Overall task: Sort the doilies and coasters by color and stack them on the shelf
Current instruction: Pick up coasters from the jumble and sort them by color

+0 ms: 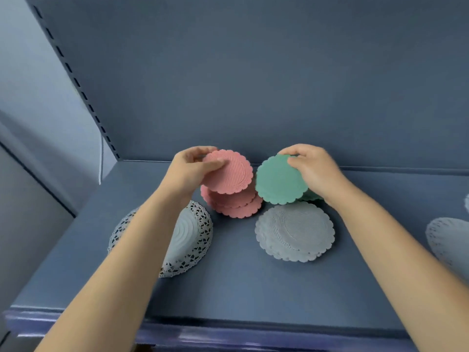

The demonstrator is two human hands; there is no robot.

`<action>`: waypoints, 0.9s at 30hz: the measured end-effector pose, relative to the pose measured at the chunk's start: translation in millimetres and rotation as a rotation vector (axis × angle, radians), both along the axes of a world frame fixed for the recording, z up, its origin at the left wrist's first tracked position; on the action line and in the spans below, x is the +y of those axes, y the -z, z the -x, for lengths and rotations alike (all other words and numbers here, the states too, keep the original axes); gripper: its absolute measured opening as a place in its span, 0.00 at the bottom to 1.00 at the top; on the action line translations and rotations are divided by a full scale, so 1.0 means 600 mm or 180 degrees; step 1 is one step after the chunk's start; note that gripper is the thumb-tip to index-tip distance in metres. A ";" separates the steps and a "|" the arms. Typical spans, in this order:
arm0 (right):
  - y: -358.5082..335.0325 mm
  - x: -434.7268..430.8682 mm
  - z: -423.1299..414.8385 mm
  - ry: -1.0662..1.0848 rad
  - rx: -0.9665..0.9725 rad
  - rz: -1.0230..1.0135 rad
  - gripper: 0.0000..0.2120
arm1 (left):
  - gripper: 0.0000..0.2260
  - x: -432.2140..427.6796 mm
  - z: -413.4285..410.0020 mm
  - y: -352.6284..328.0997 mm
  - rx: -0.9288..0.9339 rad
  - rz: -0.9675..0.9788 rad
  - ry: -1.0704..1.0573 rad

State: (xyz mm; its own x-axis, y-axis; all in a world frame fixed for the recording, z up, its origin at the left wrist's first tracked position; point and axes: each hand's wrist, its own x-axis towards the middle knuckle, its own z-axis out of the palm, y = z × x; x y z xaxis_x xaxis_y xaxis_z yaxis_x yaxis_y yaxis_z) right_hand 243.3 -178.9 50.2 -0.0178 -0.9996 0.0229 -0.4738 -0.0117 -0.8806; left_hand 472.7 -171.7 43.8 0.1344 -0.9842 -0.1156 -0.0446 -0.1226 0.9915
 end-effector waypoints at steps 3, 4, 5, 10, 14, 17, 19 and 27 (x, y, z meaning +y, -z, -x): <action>0.002 0.020 0.020 0.0628 -0.0196 0.0146 0.14 | 0.11 -0.009 0.002 0.001 -0.0229 0.0065 0.0213; 0.003 0.025 0.027 0.0764 -0.0264 0.0185 0.14 | 0.10 -0.010 0.004 0.001 -0.0239 0.0087 0.0272; 0.003 0.028 0.033 0.0865 -0.0341 0.0210 0.14 | 0.10 -0.011 0.006 0.001 -0.0314 0.0134 0.0310; -0.001 0.038 0.061 0.1293 -0.0840 0.0141 0.13 | 0.21 -0.018 0.010 0.003 -0.2417 0.0374 0.0378; 0.008 0.041 0.081 0.1289 -0.1014 -0.0058 0.14 | 0.24 -0.005 0.018 0.013 -0.2843 0.0410 0.0272; 0.014 0.040 0.081 0.1132 -0.1076 -0.0137 0.13 | 0.22 0.011 0.031 0.010 -0.3116 0.0357 0.0276; 0.015 0.041 0.082 0.1011 -0.1148 -0.0134 0.12 | 0.20 0.021 0.043 0.007 -0.3313 0.0390 0.0221; 0.041 0.033 0.111 0.0330 0.1146 -0.0303 0.32 | 0.20 0.050 0.108 -0.001 -0.3501 0.0762 0.0317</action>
State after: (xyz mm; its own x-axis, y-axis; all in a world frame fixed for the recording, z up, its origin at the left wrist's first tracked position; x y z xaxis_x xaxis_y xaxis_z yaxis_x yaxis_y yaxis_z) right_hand 176.8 -159.0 25.4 -0.1267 -0.9908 -0.0466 -0.7472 0.1262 -0.6525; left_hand 408.0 -141.7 44.6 -0.0335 -0.9771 0.2100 -0.9066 0.1182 0.4051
